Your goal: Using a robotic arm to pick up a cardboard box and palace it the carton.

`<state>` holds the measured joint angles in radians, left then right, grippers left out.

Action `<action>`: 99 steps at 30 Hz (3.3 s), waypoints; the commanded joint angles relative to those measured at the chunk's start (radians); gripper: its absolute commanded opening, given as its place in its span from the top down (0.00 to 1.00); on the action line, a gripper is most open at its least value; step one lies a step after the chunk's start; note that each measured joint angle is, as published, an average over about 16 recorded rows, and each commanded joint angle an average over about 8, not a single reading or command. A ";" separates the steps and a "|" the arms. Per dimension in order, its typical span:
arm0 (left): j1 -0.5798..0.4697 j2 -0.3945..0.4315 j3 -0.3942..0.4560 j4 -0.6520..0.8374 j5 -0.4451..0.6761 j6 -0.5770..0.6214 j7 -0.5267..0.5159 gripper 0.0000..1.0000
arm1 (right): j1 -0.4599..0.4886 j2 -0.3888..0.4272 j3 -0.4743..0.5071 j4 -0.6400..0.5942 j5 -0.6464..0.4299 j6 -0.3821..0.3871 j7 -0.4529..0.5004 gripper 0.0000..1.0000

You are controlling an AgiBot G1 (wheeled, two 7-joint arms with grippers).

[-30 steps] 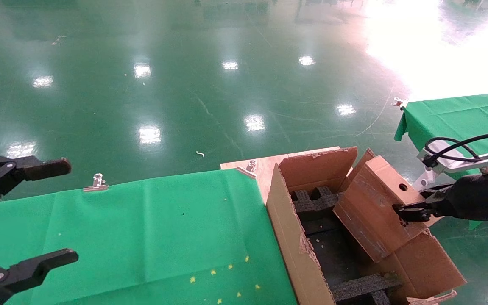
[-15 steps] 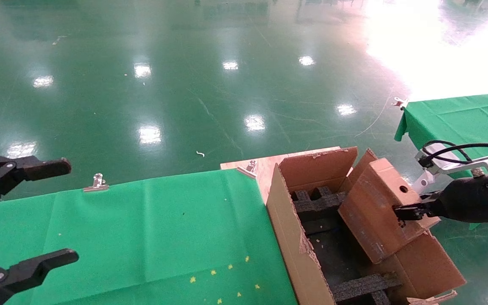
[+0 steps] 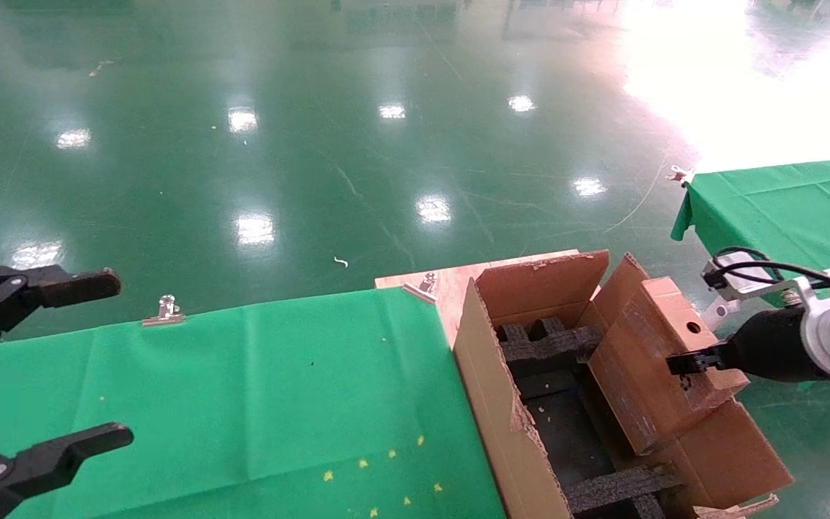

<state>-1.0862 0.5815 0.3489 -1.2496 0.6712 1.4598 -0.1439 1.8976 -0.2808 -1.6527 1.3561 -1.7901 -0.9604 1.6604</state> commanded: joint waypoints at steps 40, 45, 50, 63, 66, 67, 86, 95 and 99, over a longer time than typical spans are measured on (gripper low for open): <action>0.000 0.000 0.000 0.000 0.000 0.000 0.000 0.00 | -0.245 -0.160 -0.100 -0.081 -0.193 0.244 0.247 1.00; 0.000 0.000 0.000 0.000 0.000 0.000 0.000 0.00 | -0.271 -0.188 -0.106 -0.124 -0.177 0.269 0.241 1.00; 0.000 0.000 0.000 0.000 0.000 0.000 0.000 0.00 | -0.296 -0.216 -0.110 -0.174 -0.149 0.294 0.224 1.00; 0.000 0.000 0.000 0.000 0.000 0.000 0.000 0.00 | -0.332 -0.259 -0.115 -0.263 -0.064 0.314 0.144 0.59; 0.000 0.000 0.000 0.000 0.000 0.000 0.000 0.00 | -0.335 -0.262 -0.115 -0.268 -0.057 0.315 0.137 0.21; 0.000 0.000 0.000 0.000 0.000 0.000 0.000 0.00 | -0.336 -0.263 -0.115 -0.270 -0.055 0.316 0.135 0.09; 0.000 0.000 0.000 0.000 0.000 0.000 0.000 0.00 | -0.310 -0.250 -0.109 -0.246 -0.061 0.297 0.137 0.00; 0.000 0.000 0.000 0.000 0.000 0.000 0.000 0.00 | -0.266 -0.224 -0.094 -0.204 -0.076 0.285 0.137 0.00; 0.000 0.000 0.000 0.000 0.000 0.000 0.000 0.00 | -0.223 -0.213 -0.075 -0.181 -0.091 0.283 0.139 0.00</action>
<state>-1.0861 0.5813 0.3492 -1.2492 0.6707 1.4594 -0.1436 1.6843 -0.4958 -1.7218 1.1789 -1.8718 -0.6809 1.7986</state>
